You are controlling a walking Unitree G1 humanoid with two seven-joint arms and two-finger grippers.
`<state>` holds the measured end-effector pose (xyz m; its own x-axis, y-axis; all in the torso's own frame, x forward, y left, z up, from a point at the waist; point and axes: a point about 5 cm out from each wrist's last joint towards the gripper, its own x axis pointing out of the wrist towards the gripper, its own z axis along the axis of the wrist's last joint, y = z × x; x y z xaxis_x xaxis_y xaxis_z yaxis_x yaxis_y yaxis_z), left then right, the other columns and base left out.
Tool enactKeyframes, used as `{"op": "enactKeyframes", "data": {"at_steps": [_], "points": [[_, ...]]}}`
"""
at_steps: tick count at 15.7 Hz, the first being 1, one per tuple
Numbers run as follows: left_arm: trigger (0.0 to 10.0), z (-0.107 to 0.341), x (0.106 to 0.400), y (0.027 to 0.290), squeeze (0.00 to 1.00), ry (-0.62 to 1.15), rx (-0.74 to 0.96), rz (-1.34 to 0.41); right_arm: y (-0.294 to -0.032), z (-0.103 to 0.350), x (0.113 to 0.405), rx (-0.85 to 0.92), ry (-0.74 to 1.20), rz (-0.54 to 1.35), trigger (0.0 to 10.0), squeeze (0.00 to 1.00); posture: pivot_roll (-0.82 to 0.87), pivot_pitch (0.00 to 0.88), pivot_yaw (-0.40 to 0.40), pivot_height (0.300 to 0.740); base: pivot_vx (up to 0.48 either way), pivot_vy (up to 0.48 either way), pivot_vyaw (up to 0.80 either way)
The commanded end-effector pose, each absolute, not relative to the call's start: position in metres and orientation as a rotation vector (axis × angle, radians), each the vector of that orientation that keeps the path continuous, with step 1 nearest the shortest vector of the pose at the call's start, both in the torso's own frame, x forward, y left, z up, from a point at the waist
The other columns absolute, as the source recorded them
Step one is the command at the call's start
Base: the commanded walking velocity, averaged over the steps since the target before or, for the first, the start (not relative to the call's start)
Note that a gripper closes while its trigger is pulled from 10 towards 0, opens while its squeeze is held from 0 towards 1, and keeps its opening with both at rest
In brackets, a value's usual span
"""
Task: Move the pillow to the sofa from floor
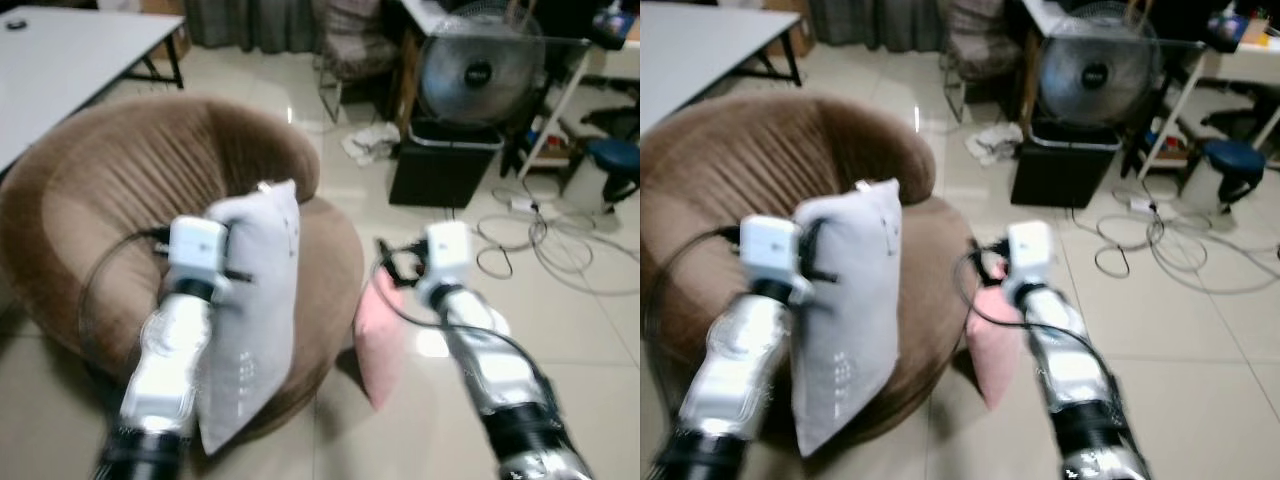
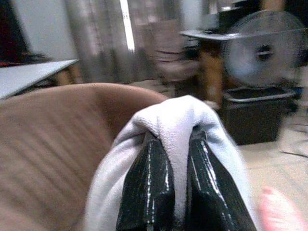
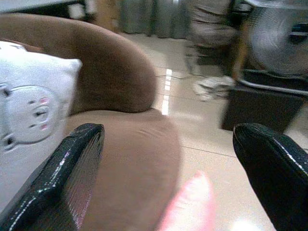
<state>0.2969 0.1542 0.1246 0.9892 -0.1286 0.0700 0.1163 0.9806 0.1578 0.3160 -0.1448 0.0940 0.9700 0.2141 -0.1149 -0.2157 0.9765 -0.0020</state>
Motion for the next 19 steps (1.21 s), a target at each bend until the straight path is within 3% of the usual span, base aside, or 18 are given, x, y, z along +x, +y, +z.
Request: {"op": "enactKeyframes", "data": {"at_steps": [1, 12, 19], "points": [[10.0, 0.140, 0.300, 0.160, 0.00, -0.148, 0.172, -0.109, -0.139, 0.101, 0.319, 0.000, 0.091, 0.231, 10.0, 0.00, 0.07, 0.000, -0.031, 0.740, 0.304, 0.000, 0.00], [10.0, 0.139, 0.304, 0.159, 0.00, -0.152, 0.153, -0.109, -0.140, 0.102, 0.320, -0.002, 0.086, 0.225, 10.0, 0.00, 0.06, 0.000, -0.028, 0.740, 0.309, 0.000, 0.00], [10.0, 0.122, 0.336, 0.147, 0.00, -0.090, 0.243, -0.238, -0.131, 0.113, 0.318, -0.075, 0.061, 0.360, 10.0, 0.00, 0.05, 0.000, -0.066, 0.740, 0.000, 0.000, 0.00]]}}
